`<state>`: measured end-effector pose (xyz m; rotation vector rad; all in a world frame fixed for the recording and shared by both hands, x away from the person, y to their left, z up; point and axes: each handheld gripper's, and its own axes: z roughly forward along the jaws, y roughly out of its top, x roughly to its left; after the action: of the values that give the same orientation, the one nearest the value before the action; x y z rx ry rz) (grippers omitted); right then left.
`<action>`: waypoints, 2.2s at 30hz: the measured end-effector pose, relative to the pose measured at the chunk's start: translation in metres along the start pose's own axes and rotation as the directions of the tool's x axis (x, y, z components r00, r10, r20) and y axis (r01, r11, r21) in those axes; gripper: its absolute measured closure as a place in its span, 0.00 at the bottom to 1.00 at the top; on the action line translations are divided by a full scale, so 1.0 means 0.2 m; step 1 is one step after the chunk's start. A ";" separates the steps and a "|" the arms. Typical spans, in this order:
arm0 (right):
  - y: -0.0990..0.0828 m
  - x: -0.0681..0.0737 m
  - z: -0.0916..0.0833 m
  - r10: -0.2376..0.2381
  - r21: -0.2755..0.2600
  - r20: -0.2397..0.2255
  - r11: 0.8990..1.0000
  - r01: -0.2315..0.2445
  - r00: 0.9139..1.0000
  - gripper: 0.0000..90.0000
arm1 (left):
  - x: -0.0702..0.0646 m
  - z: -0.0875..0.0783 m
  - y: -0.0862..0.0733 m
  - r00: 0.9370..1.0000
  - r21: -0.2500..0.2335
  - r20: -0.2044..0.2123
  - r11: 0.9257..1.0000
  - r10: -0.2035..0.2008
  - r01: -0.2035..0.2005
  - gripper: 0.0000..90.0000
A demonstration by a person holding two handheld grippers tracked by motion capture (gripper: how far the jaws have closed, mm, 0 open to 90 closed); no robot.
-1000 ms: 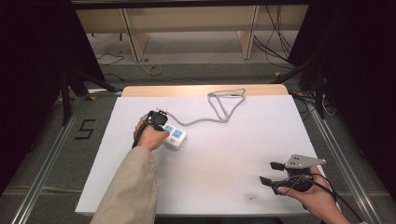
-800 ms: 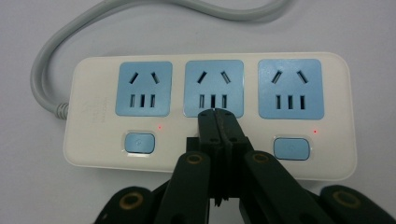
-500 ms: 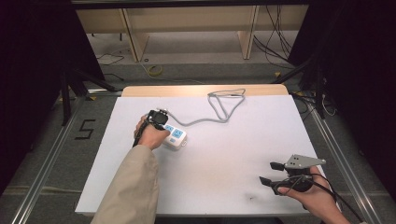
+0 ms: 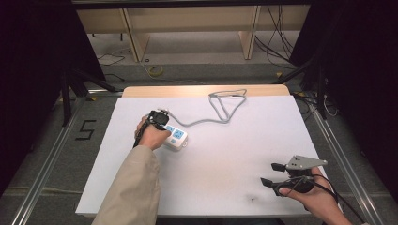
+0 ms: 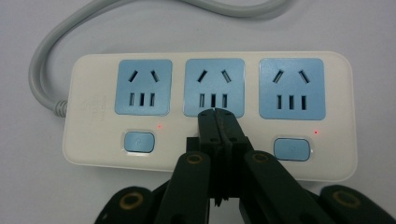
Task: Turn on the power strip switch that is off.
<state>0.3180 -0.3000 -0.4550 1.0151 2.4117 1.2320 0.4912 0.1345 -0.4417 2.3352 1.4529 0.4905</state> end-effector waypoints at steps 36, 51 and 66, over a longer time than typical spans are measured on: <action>0.00 0.00 0.00 -0.004 -0.002 -0.002 1.000 0.004 1.000 0.31 | -0.02 0.00 0.00 0.999 0.001 -0.020 1.000 0.025 -0.025 1.00; 0.00 0.00 0.00 0.000 -0.003 -0.002 1.000 0.000 1.000 0.31 | -0.02 0.00 -0.01 0.999 -0.008 -0.023 1.000 0.030 -0.030 1.00; 0.00 0.00 0.00 0.003 -0.006 -0.003 1.000 -0.003 1.000 0.31 | -0.03 0.00 -0.01 1.000 -0.033 0.004 0.999 0.026 -0.026 1.00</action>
<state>0.3185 -0.3006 -0.4548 1.0157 2.4079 1.2421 0.4880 0.1300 -0.4432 2.3309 1.4030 0.5126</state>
